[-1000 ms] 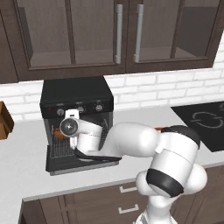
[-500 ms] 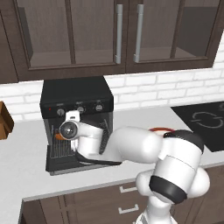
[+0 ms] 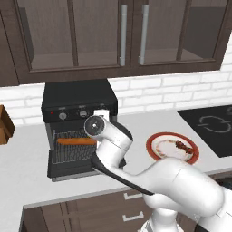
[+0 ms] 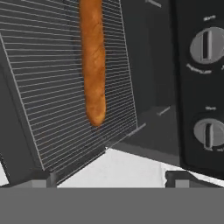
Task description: Pick up the kebab skewer and baguette bread, and place them inside the toaster oven. Close the toaster oven door and start by setting the timer.
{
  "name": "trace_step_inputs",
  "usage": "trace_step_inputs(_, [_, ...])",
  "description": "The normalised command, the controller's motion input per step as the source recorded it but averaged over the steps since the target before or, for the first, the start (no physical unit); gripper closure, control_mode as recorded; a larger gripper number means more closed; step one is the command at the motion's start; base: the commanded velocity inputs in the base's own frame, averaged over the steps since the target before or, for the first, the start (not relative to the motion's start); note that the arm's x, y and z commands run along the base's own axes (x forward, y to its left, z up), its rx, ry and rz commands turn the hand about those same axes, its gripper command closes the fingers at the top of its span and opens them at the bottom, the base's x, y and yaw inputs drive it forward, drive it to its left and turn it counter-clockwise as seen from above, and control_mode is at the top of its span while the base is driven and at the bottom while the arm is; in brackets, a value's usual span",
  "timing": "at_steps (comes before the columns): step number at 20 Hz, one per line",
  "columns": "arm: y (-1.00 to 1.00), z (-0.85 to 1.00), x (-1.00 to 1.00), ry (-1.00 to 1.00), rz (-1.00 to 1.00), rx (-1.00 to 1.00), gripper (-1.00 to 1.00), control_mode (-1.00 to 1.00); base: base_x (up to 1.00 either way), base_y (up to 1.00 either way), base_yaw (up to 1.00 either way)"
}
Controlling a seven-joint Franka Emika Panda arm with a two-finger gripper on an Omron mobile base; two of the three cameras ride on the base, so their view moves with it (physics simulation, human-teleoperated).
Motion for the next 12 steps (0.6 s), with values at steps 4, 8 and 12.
trace_step_inputs(4, [-1.0,0.58,-0.39,0.22,-0.43,0.12,-1.0,-1.0,0.0,0.0,0.0])
trace_step_inputs(8, [-1.0,0.47,0.0,0.29,-0.5,0.13,-1.0,-1.0,0.0,0.0,0.0])
trace_step_inputs(12, [-1.0,0.08,0.0,0.14,-0.44,0.25,-1.0,-1.0,0.0,0.0,0.0])
